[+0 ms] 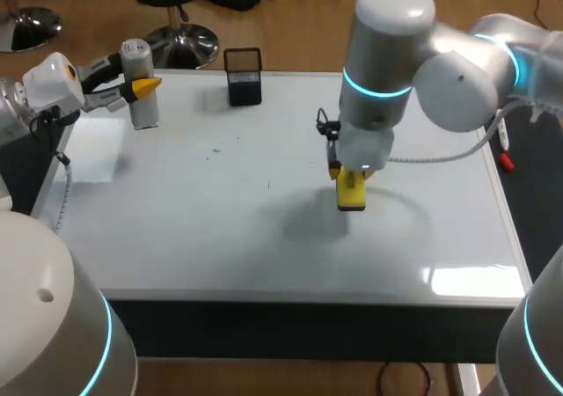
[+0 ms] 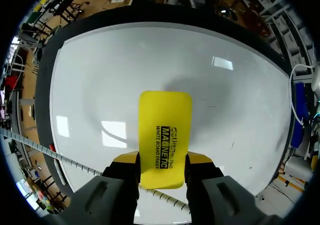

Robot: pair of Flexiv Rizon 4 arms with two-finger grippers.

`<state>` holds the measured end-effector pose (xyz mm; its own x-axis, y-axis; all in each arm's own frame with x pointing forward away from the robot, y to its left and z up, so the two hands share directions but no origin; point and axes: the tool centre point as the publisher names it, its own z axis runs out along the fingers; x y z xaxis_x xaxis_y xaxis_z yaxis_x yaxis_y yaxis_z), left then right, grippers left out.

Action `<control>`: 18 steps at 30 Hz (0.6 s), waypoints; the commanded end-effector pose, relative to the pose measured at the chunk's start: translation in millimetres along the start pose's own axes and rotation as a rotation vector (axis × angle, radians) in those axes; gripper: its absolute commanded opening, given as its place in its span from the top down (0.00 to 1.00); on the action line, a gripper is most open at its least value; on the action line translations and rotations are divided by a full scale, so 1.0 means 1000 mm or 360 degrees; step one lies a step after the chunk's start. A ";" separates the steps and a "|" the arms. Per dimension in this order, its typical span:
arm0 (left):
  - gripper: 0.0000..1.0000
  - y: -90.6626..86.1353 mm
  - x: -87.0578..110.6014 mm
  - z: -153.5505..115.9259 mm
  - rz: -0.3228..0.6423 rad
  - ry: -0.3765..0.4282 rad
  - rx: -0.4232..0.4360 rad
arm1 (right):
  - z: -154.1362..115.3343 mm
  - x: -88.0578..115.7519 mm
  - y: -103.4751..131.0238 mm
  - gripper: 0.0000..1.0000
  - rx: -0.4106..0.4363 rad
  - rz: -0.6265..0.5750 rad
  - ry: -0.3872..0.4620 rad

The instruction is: Pick up the inspection probe, press it on each red-marked spot on the whiteboard one by one, put down the probe, pick up the eraser, and wipe off all the red marks.

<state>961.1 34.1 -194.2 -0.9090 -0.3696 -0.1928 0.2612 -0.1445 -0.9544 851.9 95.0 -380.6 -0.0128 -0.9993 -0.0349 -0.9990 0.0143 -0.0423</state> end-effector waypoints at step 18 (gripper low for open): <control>1.00 -0.001 0.001 0.000 0.0004 -0.0005 0.0000 | -0.008 0.042 -0.135 1.00 0.0058 0.0024 0.0111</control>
<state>961.1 34.1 -194.2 -0.9090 -0.3697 -0.1927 0.2611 -0.1445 -0.9544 952.7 44.4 -367.3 -0.0278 -0.9989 0.0367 -0.9915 0.0229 -0.1281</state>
